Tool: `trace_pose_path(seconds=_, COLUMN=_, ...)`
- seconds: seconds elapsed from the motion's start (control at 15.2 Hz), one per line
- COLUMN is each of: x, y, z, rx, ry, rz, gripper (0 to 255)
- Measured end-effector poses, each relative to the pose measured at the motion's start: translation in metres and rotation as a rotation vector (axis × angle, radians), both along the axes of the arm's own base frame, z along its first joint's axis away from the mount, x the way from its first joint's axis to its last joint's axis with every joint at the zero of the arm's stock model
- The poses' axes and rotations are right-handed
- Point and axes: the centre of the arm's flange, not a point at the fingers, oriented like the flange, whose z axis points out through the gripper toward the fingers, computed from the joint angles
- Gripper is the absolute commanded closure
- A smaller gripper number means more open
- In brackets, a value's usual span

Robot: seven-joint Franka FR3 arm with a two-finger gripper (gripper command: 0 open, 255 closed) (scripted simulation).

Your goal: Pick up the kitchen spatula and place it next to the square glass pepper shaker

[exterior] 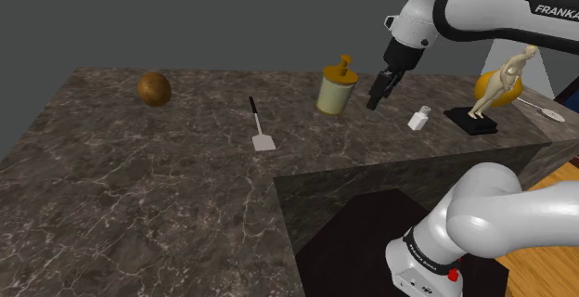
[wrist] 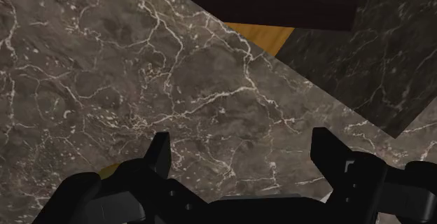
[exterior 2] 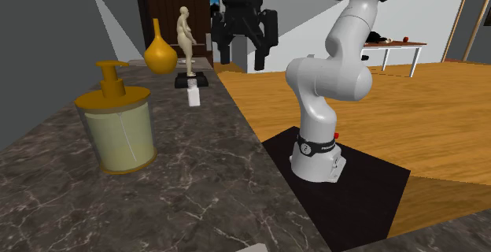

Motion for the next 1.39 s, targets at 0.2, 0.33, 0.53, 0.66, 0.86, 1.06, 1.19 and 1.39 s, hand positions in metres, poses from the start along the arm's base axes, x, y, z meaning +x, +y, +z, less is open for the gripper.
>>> trace_pose_path(seconds=0.2, x=0.010, y=0.010, z=-0.006, rx=0.000, ry=-0.001, rz=-0.025, gripper=0)
trace_pose_path(seconds=0.33, x=0.025, y=0.025, z=-0.015, rx=-0.001, ry=-0.003, rz=-0.064, gripper=0)
trace_pose_path(seconds=0.53, x=0.052, y=0.050, z=-0.031, rx=-0.001, ry=-0.006, rz=-0.128, gripper=0)
trace_pose_path(seconds=0.66, x=0.070, y=0.064, z=-0.042, rx=-0.001, ry=-0.009, rz=-0.172, gripper=0)
trace_pose_path(seconds=0.86, x=0.099, y=0.087, z=-0.057, rx=-0.001, ry=-0.013, rz=-0.237, gripper=0)
trace_pose_path(seconds=1.06, x=0.133, y=0.102, z=-0.070, rx=-0.001, ry=-0.017, rz=-0.304, gripper=0)
trace_pose_path(seconds=1.19, x=0.151, y=0.114, z=-0.083, rx=-0.001, ry=-0.019, rz=-0.347, gripper=0)
trace_pose_path(seconds=1.39, x=0.187, y=0.130, z=-0.096, rx=0.000, ry=-0.023, rz=-0.412, gripper=0)
